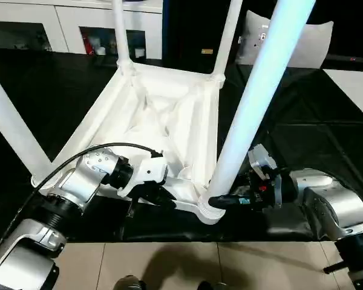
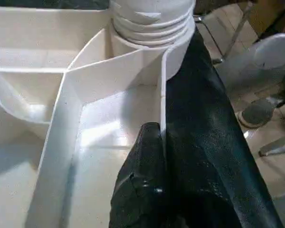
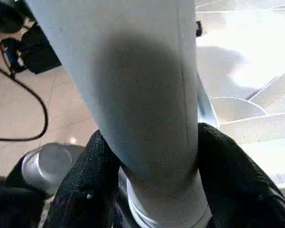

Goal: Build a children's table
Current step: Rotate leg to tighten

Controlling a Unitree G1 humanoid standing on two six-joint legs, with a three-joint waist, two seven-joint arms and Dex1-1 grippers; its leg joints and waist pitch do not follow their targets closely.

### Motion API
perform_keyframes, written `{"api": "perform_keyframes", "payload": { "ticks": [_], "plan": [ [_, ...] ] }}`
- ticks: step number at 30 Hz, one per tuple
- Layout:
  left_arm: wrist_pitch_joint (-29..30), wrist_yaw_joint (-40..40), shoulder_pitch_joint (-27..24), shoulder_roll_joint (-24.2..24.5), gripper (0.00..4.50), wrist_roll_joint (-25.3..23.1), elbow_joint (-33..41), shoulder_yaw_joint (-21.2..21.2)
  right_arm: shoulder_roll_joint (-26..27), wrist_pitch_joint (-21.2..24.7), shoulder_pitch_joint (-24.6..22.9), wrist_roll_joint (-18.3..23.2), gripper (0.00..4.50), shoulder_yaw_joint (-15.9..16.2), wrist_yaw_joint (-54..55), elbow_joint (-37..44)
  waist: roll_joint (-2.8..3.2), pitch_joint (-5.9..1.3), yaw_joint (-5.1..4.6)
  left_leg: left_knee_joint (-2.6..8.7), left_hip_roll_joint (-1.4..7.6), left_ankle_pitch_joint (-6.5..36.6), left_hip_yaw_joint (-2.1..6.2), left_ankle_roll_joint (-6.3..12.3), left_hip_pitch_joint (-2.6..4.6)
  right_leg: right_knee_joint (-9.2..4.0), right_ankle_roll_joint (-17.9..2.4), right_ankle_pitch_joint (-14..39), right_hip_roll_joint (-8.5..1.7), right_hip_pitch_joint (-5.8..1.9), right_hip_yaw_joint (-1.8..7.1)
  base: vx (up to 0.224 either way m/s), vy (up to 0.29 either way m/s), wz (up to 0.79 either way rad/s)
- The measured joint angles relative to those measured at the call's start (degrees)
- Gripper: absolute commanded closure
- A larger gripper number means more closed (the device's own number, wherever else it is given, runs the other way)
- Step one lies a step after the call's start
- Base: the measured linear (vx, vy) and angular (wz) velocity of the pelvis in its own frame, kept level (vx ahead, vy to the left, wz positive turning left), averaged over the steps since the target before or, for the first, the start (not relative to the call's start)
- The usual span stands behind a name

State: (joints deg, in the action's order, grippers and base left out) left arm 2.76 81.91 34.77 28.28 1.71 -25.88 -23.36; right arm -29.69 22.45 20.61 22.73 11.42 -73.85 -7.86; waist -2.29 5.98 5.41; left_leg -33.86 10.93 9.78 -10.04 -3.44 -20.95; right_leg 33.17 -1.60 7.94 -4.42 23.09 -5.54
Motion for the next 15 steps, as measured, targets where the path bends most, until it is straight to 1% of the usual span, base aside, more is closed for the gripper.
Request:
{"api": "perform_keyframes", "payload": {
  "ticks": [2, 4, 5, 7, 8, 9, 10, 11, 13, 14, 15],
  "plan": [
    [3.41, -1.97, -0.56, -0.40, 4.50, 0.10, 0.93, 0.54, 1.04, 0.24, -0.92, -0.41, 2.44, -0.39, 2.78, 0.98, 0.32, -0.16, -0.16, -0.02, -0.01, 0.00, 0.00, 0.00, 0.07, 0.00, 0.09, 0.06, 0.00, -0.06, 0.01, 0.000, 0.000, 0.00],
    [7.14, -4.73, -0.85, -1.12, 4.50, -0.16, 1.83, 1.24, 3.03, 0.39, -1.52, -1.55, 2.45, -1.35, 7.21, 1.46, 0.47, -0.26, -0.47, -0.04, -0.02, -0.02, 0.00, -0.03, 0.15, 0.00, 0.08, 0.05, 0.00, -0.09, 0.03, 0.000, 0.000, 0.00],
    [10.22, -7.70, -1.27, -2.07, 4.50, -0.51, 2.66, 2.17, 5.21, 0.50, -2.12, -2.96, 2.47, -2.58, 12.13, 1.85, 0.47, -0.26, -0.98, -0.04, -0.02, -0.03, 0.00, -0.06, 0.33, 0.00, 0.08, 0.05, 0.00, -0.18, 0.02, 0.000, 0.000, 0.00],
    [13.35, -10.92, -1.35, -3.35, 4.50, -0.89, 3.39, 2.63, 7.32, 0.70, -2.42, -4.28, 2.51, -3.73, 17.88, 2.05, 0.49, -0.25, -2.26, -0.06, -0.02, -0.04, 0.01, -0.07, 0.51, -0.13, 0.09, 0.06, -0.02, -0.27, -0.11, 0.000, 0.000, 0.00],
    [16.15, -14.22, -1.54, -5.11, 4.50, -1.59, 4.13, 3.36, 9.68, 1.37, -2.61, -5.61, 2.52, -5.13, 23.15, 2.15, 0.49, -0.25, -3.07, -0.10, -0.02, -0.04, 0.07, -0.07, 0.54, -0.23, 0.10, 0.06, -0.04, -0.28, -0.24, 0.000, 0.000, 0.00],
    [17.58, -15.98, -1.54, -6.08, 4.50, -1.71, 4.36, 3.61, 10.90, 1.84, -2.58, -6.23, 2.52, -5.79, 26.04, 2.21, 0.53, -0.25, -3.61, -0.16, -0.02, -0.04, 0.13, -0.07, 0.54, -0.30, 0.10, 0.06, -0.09, -0.28, -0.39, 0.000, 0.000, 0.00],
    [18.63, -17.41, -1.54, -7.07, 4.50, -1.90, 4.45, 3.84, 11.70, 2.12, -2.54, -6.78, 2.53, -6.26, 28.21, 2.21, 0.60, -0.27, -3.90, -0.16, -0.02, -0.04, 0.20, -0.07, 0.54, -0.47, 0.10, 0.06, -0.11, -0.29, -0.57, 0.000, 0.000, 0.00],
    [20.14, -19.75, -1.54, -8.58, 4.50, -2.19, 4.45, 4.42, 13.21, 2.74, -2.45, -7.50, 2.54, -7.03, 31.79, 2.27, 0.83, -0.24, -4.31, -0.15, 0.08, -0.04, 0.50, -0.07, 0.50, -1.03, 0.10, 0.06, -0.23, -0.54, -1.27, 0.000, 0.000, 0.00],
    [21.72, -23.32, -1.41, -10.59, 4.50, -2.84, 4.22, 5.20, 16.53, 3.61, -2.04, -8.97, 2.54, -8.22, 37.74, 2.09, 1.07, -0.17, -5.04, -0.11, 0.19, -0.04, 1.00, -0.07, 0.49, -1.86, 0.11, 0.06, -0.45, -0.96, -2.46, 0.000, 0.000, 0.00],
    [22.77, -25.99, -1.09, -11.95, 4.50, -3.63, 4.08, 5.39, 18.77, 3.92, -1.58, -10.09, 2.54, -8.84, 42.09, 1.74, 1.36, -0.11, -5.51, -0.08, 0.36, -0.03, 1.29, -0.07, 0.47, -2.47, 0.10, 0.06, -0.73, -1.36, -3.56, 0.000, 0.000, 0.00],
    [23.44, -27.70, -1.01, -12.71, 4.50, -3.81, 4.02, 5.63, 20.08, 4.03, -1.01, -10.69, 2.55, -9.05, 44.82, 1.23, 1.60, 0.00, -5.99, -0.13, 0.55, -0.03, 1.47, -0.07, 0.44, -2.87, 0.11, 0.07, -0.86, -1.68, -4.26, 0.000, 0.000, 0.00]
  ]
}}
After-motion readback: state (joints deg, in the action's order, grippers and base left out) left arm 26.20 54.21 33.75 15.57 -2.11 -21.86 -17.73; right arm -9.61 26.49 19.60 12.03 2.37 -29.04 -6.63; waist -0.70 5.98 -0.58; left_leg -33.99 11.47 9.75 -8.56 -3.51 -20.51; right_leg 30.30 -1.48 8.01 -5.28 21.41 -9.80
